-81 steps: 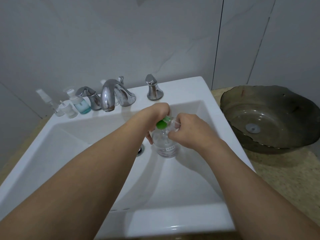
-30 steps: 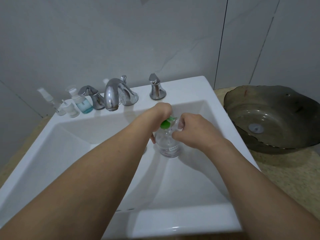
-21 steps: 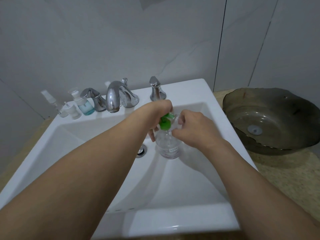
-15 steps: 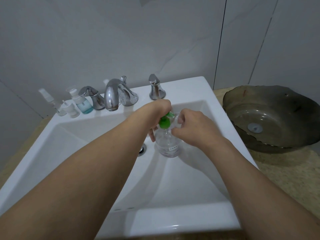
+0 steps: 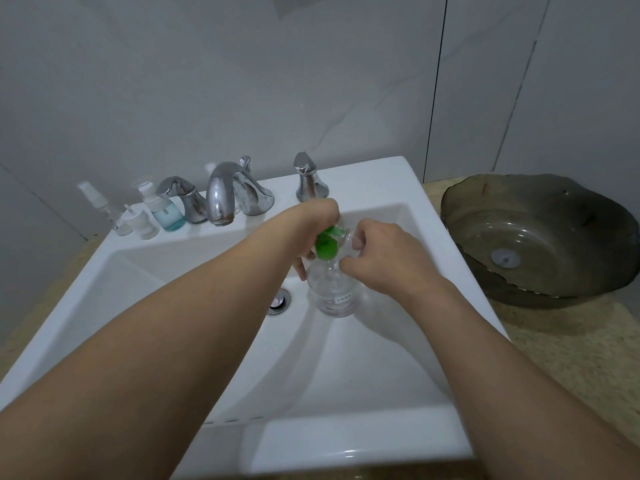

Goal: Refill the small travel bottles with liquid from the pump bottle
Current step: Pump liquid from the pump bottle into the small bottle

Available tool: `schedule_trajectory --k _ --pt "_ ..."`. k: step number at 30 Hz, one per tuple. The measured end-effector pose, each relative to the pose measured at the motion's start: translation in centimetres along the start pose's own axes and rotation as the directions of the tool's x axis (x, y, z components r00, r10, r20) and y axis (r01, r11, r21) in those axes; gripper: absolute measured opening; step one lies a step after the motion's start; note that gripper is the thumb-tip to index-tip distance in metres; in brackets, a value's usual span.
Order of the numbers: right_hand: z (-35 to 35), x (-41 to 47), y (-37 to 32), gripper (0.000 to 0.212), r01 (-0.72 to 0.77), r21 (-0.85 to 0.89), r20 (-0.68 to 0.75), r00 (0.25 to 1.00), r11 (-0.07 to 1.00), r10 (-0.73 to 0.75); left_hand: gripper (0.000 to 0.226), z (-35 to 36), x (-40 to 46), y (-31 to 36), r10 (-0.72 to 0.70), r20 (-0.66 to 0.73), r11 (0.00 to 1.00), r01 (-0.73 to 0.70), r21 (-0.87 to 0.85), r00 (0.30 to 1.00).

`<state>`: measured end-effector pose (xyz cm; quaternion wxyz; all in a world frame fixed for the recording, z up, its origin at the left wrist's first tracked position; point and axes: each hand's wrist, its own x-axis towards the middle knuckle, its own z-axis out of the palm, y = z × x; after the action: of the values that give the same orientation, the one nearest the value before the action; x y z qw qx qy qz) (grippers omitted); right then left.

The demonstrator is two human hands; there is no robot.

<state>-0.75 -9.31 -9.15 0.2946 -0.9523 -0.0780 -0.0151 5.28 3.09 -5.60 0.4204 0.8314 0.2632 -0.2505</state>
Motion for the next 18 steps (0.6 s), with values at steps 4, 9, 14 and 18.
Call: schedule_trajectory --k 4,9,14,18 --pt "-0.1 0.0 0.0 0.030 0.000 -0.003 0.005 1.000 1.000 0.000 0.045 -0.8 -0.2 0.3 -0.010 0.049 0.999 0.012 -0.039 0.999" --pt "-0.1 -0.1 -0.2 0.030 0.001 -0.006 0.007 1.000 1.000 -0.001 0.033 -0.7 -0.1 -0.4 -0.007 0.036 0.999 0.008 -0.031 0.999" --pt "0.1 -0.2 -0.3 0.028 -0.003 -0.027 0.048 0.999 1.000 0.004 0.034 0.7 0.5 -1.2 0.031 -0.122 1.000 -0.031 0.002 0.992" --pt "0.2 -0.3 -0.1 0.028 -0.017 -0.035 0.062 0.998 0.999 0.019 0.025 1.2 0.5 -1.2 0.043 -0.144 0.999 -0.044 -0.009 0.989"
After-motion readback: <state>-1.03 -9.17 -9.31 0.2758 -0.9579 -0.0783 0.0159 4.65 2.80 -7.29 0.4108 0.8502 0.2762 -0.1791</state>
